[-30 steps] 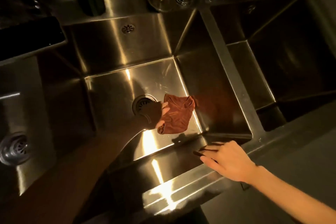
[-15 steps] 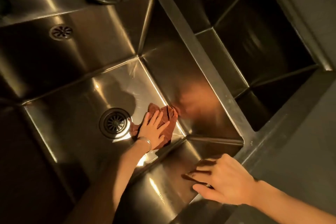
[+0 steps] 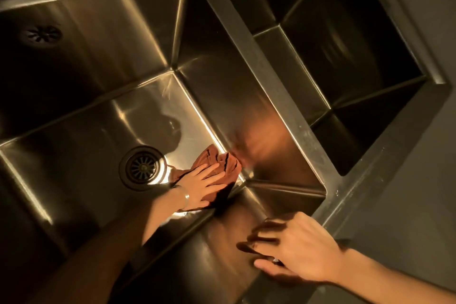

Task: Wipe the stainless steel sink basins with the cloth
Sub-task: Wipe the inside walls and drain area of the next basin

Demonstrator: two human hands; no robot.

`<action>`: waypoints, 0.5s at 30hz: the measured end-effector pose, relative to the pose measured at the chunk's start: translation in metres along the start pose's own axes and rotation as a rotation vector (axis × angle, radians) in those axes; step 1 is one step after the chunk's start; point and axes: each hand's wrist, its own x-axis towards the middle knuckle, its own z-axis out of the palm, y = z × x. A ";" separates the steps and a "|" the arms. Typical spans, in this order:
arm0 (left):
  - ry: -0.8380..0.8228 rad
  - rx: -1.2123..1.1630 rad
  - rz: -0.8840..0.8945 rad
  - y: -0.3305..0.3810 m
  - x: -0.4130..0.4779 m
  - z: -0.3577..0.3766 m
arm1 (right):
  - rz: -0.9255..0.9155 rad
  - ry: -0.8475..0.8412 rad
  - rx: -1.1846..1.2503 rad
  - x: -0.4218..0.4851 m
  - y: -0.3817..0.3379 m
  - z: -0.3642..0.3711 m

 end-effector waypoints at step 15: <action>-0.099 0.021 0.143 0.009 -0.084 0.058 | -0.037 0.015 0.064 0.002 -0.004 -0.006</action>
